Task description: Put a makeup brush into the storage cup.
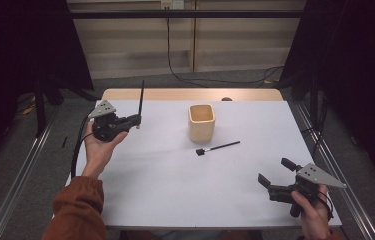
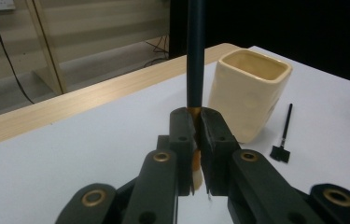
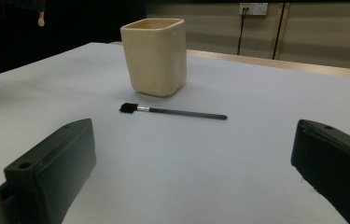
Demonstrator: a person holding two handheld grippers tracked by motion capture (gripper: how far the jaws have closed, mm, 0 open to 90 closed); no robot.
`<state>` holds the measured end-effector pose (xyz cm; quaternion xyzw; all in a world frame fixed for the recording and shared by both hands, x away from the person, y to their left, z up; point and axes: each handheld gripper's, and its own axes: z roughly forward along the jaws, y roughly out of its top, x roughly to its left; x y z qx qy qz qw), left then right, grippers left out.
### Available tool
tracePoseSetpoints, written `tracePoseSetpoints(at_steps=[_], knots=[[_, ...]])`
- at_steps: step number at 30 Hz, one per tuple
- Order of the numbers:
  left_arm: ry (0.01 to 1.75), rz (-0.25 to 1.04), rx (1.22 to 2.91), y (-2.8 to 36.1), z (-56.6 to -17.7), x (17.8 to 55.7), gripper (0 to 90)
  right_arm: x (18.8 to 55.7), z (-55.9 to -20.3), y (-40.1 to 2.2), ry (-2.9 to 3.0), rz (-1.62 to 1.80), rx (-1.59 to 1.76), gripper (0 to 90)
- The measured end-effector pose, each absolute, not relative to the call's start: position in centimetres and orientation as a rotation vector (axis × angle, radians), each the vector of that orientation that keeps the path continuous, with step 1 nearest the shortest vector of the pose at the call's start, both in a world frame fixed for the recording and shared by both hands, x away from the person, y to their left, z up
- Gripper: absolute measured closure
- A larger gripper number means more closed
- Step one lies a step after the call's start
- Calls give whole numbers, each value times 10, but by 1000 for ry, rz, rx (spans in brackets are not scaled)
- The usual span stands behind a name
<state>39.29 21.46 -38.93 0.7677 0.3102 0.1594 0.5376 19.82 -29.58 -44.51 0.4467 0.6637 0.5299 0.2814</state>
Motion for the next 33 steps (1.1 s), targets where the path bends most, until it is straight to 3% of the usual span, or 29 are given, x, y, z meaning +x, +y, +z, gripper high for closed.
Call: tracePoseSetpoints(at_steps=[12,33], knots=[[701,323,1775,215,-388,370,843,198,-445,-296,1781,1414,1198,0],[562,199,1800,182,-390,334,843,200,-445,-295,1786,1424,1190,0]])
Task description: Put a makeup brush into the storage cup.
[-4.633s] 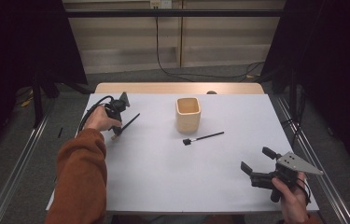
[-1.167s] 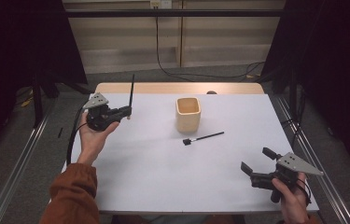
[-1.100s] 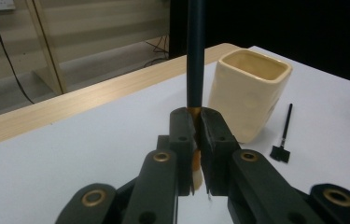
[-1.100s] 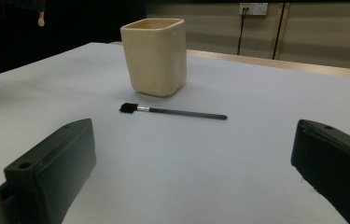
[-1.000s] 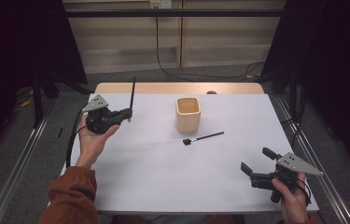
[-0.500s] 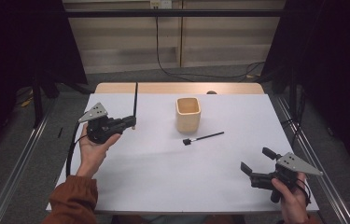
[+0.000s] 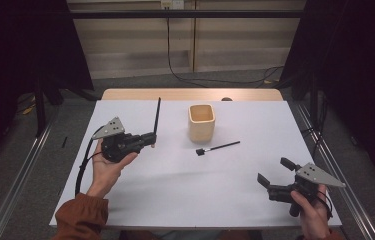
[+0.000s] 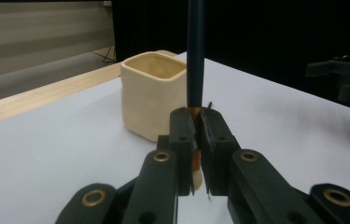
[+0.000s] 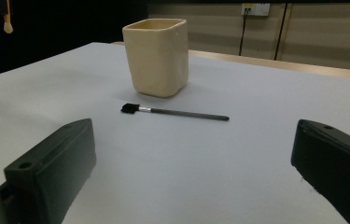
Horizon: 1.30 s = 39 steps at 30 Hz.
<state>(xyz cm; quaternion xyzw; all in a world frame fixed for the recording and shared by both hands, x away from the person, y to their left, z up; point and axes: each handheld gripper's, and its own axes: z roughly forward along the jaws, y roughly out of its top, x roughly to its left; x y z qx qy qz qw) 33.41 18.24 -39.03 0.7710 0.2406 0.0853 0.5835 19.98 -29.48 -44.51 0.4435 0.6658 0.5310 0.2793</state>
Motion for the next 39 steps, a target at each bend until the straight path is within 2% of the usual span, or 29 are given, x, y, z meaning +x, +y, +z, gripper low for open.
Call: tracePoseSetpoints(at_steps=[19,34,37,38,39], knots=[[470,70,1859,155,-394,317,842,197,-445,-295,1789,1412,1188,0],[431,20,1957,139,-373,317,842,199,-445,-295,1800,1408,1179,0],[416,-13,2010,132,-369,318,842,199,-445,-294,1796,1418,1193,0],[409,-68,2079,126,-367,319,842,199,-445,-295,1792,1420,1195,0],[399,-55,2119,123,-366,318,842,199,-445,-295,1794,1422,1197,0]])
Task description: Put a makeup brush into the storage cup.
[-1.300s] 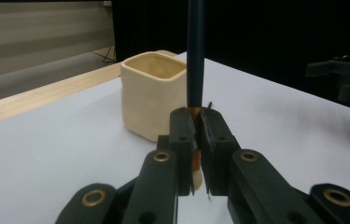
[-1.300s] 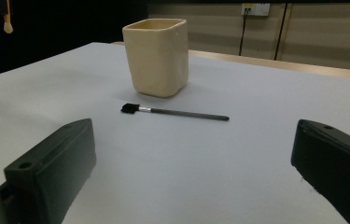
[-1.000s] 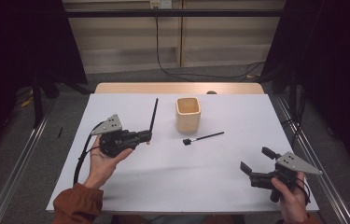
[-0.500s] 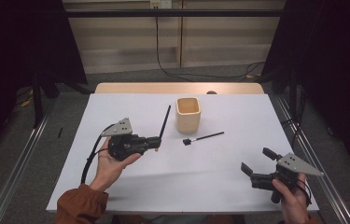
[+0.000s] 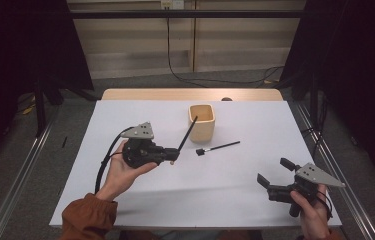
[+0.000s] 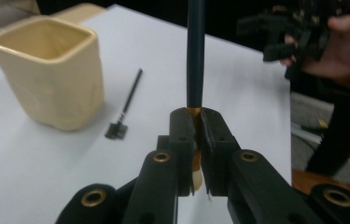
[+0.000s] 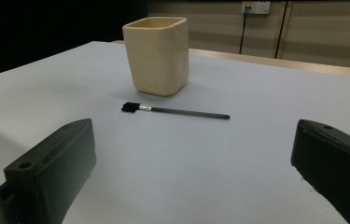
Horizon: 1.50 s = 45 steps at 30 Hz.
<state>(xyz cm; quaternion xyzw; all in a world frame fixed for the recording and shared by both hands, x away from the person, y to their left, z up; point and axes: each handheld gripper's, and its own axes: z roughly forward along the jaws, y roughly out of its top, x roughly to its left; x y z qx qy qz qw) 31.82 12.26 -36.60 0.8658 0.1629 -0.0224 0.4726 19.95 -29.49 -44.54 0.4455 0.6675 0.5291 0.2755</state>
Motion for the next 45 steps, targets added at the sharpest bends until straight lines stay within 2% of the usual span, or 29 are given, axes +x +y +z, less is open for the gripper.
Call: tracePoseSetpoints(at_steps=[16,24,33,45], knots=[[405,-7,2444,105,-365,324,842,199,-445,-295,1798,1421,1192,0],[351,-86,2573,95,-361,323,842,200,-445,-294,1800,1418,1189,0],[331,-150,2640,88,-363,326,841,200,-446,-294,1799,1419,1188,0],[316,-252,2818,77,-381,331,841,200,-446,-294,1800,1420,1190,0]])
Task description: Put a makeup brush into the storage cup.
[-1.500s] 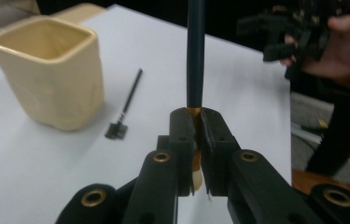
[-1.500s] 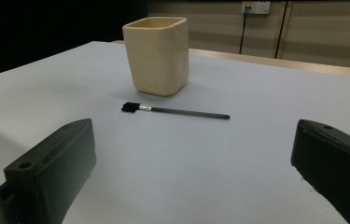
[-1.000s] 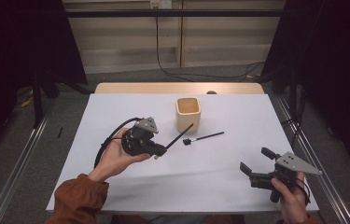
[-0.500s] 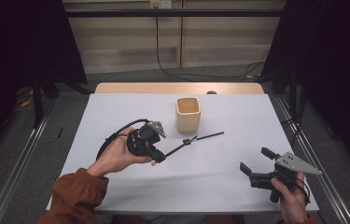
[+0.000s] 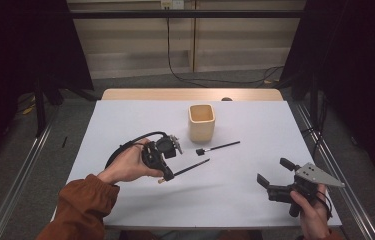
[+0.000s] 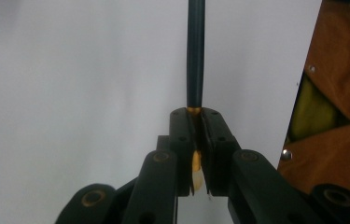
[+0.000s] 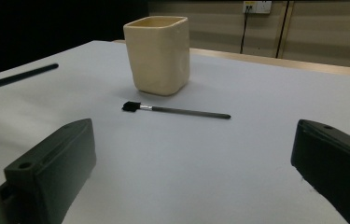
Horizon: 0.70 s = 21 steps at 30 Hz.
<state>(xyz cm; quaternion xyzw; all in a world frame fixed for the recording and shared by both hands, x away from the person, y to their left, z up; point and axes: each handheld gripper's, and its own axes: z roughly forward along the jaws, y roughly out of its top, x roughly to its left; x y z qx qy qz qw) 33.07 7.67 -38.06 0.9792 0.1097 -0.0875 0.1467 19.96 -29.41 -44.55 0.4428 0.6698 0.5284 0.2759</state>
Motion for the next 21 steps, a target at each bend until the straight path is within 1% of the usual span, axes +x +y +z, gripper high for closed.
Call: tracePoseSetpoints(at_steps=[4,10,14,17,20,21], knots=[[334,-234,2809,76,-381,329,841,199,-446,-294,1802,1420,1189,0],[274,-227,2869,74,-385,326,841,199,-446,-294,1799,1421,1191,0],[256,-264,2880,71,-387,323,840,199,-445,-294,1800,1421,1187,0],[260,-251,2878,70,-387,323,840,199,-445,-294,1802,1425,1180,0],[252,-284,2867,71,-388,323,840,199,-445,-294,1796,1438,1183,0],[247,-273,2868,71,-388,323,840,199,-445,-294,1794,1442,1182,0]])
